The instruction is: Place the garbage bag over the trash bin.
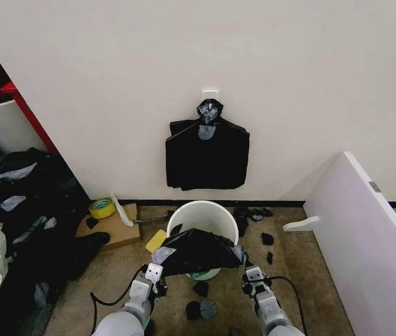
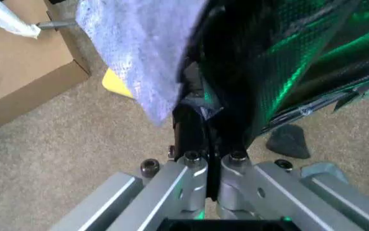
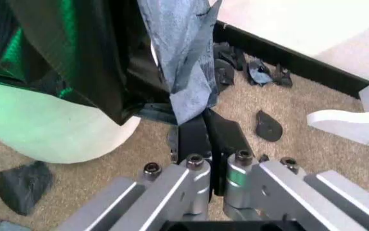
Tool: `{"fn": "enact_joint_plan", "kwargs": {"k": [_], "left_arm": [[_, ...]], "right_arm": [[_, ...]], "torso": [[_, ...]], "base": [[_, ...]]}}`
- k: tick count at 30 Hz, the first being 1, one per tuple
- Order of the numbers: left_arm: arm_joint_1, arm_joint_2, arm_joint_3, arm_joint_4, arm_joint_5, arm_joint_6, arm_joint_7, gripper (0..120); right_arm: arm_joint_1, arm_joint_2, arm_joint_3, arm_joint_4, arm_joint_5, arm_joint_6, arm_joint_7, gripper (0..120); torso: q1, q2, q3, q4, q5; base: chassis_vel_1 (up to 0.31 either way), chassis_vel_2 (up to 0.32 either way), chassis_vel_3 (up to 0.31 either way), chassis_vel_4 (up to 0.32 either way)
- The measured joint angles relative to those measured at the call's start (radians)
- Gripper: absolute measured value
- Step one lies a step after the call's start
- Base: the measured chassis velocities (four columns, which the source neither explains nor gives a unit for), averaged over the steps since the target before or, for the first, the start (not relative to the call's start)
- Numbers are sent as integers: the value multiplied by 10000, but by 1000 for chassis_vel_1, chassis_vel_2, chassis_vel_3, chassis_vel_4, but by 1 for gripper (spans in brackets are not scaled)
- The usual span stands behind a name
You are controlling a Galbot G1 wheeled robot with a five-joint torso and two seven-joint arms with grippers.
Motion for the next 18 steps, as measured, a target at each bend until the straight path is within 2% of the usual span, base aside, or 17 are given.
{"fn": "enact_joint_plan", "kwargs": {"k": [8, 10, 11, 17, 18], "left_arm": [[235, 50, -182, -359, -186, -64, -183, 0], [409, 147, -309, -633, -255, 31, -262, 10], [409, 147, -309, -633, -255, 31, -262, 10], [1027, 646, -724, -1845, -346, 593, -727, 33], [1027, 646, -724, -1845, -346, 593, -727, 33]], "right_arm": [[-258, -218, 70, 506, 258, 89, -125, 0], [-445, -399, 143, 888, 570, -29, -96, 4], [-445, -399, 143, 888, 570, -29, -96, 4], [-1032, -966, 364, 2150, 1673, -840, 532, 29], [-1032, -966, 364, 2150, 1673, -840, 532, 29]], "torso": [[0, 0, 0, 0, 0], [0, 0, 0, 0, 0], [0, 0, 0, 0, 0], [0, 0, -1, 0, -1], [0, 0, -1, 0, -1]], "base": [[0, 0, 0, 0], [0, 0, 0, 0], [0, 0, 0, 0], [0, 0, 0, 0], [0, 0, 0, 0]]}}
